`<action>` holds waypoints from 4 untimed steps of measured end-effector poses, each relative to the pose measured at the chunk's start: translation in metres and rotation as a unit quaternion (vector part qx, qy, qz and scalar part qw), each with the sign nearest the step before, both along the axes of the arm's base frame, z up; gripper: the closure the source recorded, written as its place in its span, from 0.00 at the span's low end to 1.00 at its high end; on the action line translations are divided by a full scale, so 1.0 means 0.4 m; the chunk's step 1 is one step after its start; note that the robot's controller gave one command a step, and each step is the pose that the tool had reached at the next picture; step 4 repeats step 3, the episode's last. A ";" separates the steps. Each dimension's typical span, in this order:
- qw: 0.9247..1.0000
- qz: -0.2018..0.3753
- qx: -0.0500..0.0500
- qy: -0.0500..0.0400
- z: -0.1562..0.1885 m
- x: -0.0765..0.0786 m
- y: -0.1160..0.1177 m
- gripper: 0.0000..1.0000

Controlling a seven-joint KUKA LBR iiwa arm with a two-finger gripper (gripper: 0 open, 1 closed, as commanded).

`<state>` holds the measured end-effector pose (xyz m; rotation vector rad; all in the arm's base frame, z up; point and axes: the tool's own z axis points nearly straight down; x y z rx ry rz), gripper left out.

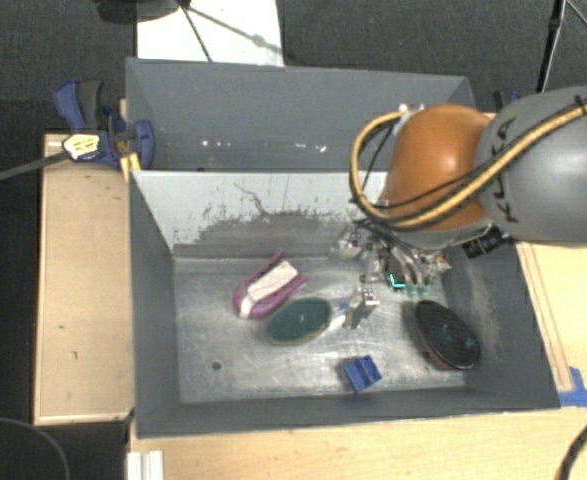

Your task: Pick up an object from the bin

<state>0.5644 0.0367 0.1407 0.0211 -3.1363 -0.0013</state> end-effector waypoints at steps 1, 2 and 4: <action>0.991 0.130 -0.002 -0.014 -0.160 -0.018 0.098 0.00; 0.992 0.127 -0.002 -0.019 -0.153 -0.010 0.097 1.00; 0.992 0.126 0.000 -0.008 0.202 -0.025 0.061 1.00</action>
Offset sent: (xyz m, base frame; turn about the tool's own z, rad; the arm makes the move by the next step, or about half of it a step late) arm -0.0139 0.0416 -0.0707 -0.2655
